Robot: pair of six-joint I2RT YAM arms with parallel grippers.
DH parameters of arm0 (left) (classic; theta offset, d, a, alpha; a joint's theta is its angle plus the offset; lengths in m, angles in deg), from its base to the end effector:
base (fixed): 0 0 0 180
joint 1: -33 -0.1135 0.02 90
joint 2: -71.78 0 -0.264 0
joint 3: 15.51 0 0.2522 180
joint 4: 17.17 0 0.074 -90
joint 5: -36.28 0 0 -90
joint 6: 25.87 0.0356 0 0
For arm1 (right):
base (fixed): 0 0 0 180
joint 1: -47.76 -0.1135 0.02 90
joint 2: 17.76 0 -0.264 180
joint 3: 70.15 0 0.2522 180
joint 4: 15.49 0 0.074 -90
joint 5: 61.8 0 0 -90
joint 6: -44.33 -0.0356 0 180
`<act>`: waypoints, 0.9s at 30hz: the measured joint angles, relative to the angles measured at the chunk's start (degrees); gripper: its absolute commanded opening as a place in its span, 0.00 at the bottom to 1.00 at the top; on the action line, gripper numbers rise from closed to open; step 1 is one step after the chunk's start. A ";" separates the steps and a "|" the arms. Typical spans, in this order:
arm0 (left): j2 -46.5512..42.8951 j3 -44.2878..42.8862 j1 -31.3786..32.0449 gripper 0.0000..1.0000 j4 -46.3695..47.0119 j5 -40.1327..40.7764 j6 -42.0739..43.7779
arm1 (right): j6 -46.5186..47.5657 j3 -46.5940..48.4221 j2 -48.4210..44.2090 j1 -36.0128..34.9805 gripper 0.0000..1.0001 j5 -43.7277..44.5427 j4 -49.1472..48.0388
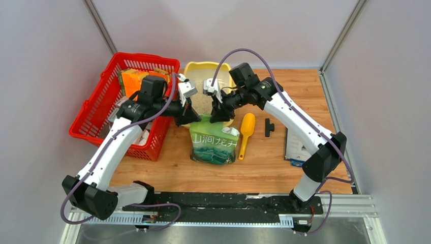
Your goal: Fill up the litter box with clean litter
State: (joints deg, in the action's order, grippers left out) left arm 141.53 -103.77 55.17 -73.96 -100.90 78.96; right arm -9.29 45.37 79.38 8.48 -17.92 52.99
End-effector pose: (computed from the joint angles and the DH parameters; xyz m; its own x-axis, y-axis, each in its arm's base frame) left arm 0.2169 -0.1166 0.3804 -0.3525 0.3315 -0.8751 0.9102 0.3386 -0.2383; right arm 0.2589 0.2449 0.3793 -0.0055 -0.5357 -0.8444 -0.9937 -0.0918 0.0647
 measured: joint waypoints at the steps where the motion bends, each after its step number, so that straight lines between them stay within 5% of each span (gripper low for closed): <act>1: -0.07 0.00 0.00 0.00 0.07 0.02 -0.31 | -0.48 0.00 -0.20 0.09 0.46 0.28 0.13; 4: -0.81 -0.02 0.13 0.00 -0.35 0.72 -0.70 | -2.60 0.00 -1.79 0.28 0.64 2.27 1.03; 10: -4.68 0.00 0.37 0.00 -2.58 1.77 0.13 | -15.30 -0.15 -7.19 1.81 0.76 11.82 0.28; 18: -8.85 2.64 0.48 0.00 -2.86 2.29 0.20 | -30.05 -1.68 -6.56 2.19 0.78 21.49 4.74; 27: -10.51 4.20 0.59 0.00 -2.12 2.58 -0.33 | -33.81 -4.44 -6.23 1.49 0.82 23.15 8.17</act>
State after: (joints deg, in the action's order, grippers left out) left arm 131.02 -99.57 55.76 -76.08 -98.32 78.63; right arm -43.10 40.93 73.15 9.96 5.22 61.16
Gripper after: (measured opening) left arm 0.008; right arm 0.817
